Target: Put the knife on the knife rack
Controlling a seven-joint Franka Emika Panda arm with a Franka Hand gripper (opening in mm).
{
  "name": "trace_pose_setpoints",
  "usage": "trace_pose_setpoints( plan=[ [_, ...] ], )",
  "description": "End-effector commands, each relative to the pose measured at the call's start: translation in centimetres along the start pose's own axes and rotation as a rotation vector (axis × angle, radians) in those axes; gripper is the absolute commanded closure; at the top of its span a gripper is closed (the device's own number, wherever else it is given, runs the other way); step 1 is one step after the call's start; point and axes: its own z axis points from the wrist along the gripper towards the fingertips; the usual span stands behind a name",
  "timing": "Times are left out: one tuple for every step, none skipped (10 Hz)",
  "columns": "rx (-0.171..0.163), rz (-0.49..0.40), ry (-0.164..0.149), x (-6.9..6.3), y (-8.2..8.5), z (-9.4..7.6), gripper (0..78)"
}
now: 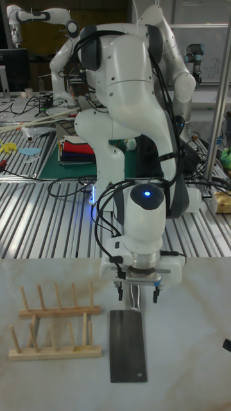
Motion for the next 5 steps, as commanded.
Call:
trace_pose_setpoints(
  plan=[
    [0.0,0.0,-0.005,-0.12,-0.02,0.04,0.1],
    [0.0,-0.001,-0.004,-0.13,-0.07,0.07,0.1],
    [0.0,-0.004,-0.004,-0.18,-0.22,0.2,0.1],
    [-0.002,-0.008,-0.004,-0.24,-0.38,0.38,0.1],
    [-0.005,-0.01,-0.004,-0.26,-0.44,0.46,0.1]
  ],
)
